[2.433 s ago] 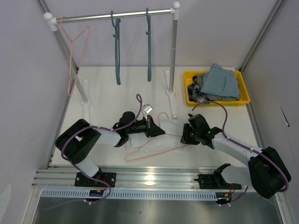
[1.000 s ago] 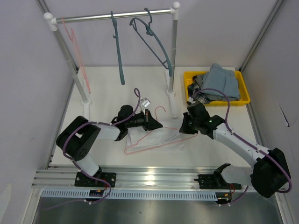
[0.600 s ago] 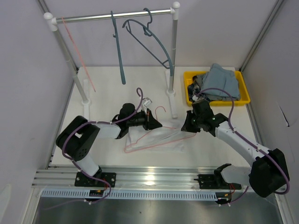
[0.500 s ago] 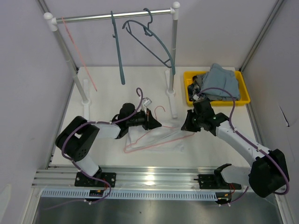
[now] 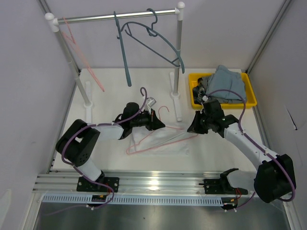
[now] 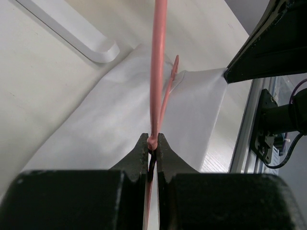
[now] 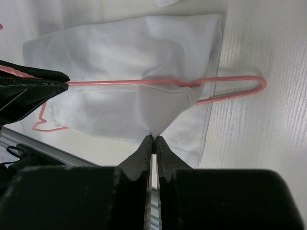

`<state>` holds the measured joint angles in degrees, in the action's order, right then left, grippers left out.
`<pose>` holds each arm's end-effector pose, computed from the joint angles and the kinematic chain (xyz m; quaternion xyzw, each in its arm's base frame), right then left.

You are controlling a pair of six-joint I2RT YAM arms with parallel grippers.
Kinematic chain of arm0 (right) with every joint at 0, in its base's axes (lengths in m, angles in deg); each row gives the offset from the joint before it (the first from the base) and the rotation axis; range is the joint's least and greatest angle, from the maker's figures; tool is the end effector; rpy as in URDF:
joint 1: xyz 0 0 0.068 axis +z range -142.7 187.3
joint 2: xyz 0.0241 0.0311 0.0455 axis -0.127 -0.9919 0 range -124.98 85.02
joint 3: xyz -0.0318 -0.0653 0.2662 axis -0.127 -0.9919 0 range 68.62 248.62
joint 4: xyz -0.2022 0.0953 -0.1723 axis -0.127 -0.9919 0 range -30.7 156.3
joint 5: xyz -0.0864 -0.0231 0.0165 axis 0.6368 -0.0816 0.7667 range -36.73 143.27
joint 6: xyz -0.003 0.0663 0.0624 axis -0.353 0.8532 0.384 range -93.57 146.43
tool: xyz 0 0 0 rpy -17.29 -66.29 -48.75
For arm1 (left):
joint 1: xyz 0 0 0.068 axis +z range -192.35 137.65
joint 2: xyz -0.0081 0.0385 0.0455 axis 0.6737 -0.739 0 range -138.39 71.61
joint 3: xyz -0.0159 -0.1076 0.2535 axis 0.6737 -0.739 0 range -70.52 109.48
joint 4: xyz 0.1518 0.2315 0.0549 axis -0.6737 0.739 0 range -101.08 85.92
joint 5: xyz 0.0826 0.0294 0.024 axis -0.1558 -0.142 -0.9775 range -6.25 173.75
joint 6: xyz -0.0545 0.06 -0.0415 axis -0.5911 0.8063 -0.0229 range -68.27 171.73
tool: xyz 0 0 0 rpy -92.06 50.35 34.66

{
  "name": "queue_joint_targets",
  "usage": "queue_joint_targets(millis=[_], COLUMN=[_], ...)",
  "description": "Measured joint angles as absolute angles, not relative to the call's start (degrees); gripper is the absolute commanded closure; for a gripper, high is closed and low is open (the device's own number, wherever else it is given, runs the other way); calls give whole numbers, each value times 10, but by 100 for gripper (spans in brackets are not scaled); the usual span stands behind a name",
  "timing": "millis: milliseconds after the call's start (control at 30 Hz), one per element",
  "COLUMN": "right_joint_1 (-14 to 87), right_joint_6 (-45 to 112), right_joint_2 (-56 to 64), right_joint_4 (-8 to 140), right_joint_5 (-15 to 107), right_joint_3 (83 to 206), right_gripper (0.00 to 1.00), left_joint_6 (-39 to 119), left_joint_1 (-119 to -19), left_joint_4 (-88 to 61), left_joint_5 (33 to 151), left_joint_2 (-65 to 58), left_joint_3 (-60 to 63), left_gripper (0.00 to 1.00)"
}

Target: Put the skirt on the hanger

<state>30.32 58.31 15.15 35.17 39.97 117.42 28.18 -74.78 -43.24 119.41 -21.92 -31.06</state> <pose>0.2620 0.1318 0.2030 0.0351 0.9398 0.2456 0.2350 0.2883 -0.2395 0.1467 0.2319 0.7732 -0.4741 0.3516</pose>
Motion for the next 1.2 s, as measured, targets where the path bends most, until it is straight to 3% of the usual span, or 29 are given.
queue_joint_targets(millis=[267, 400, 500, 533, 633, 733, 867, 1000, 1200], right_joint_1=[293, 293, 293, 293, 298, 317, 365, 435, 530], right_joint_6=[579, 579, 580, 580, 581, 586, 610, 653, 669], right_joint_2=[152, 152, 148, 144, 135, 139, 161, 176, 77], right_joint_4=[358, 379, 386, 388, 389, 392, 396, 435, 476], right_joint_5=[392, 396, 405, 408, 427, 453, 470, 492, 538], right_joint_3=[1174, 1134, 1104, 1097, 1088, 1088, 1088, 1085, 1111], right_gripper=[94, 88, 75, 64, 45, 35, 36, 46, 44], left_joint_6=[299, 300, 300, 302, 303, 303, 303, 303, 303], left_joint_1=[-746, -746, -746, -746, -746, -746, -746, -746, -746], left_joint_4=[-400, -398, -398, -398, -398, -398, -398, -398, -398], left_joint_5=[1183, 1182, 1182, 1182, 1182, 1182, 1182, 1182, 1182], left_joint_2=[-218, -218, -218, -218, -218, -218, -218, -218, -218], left_joint_3=[-290, -290, -290, -290, -290, -290, -290, -290, -290], left_gripper=[100, 100, 100, 100, 100, 100, 100, 100, 100])
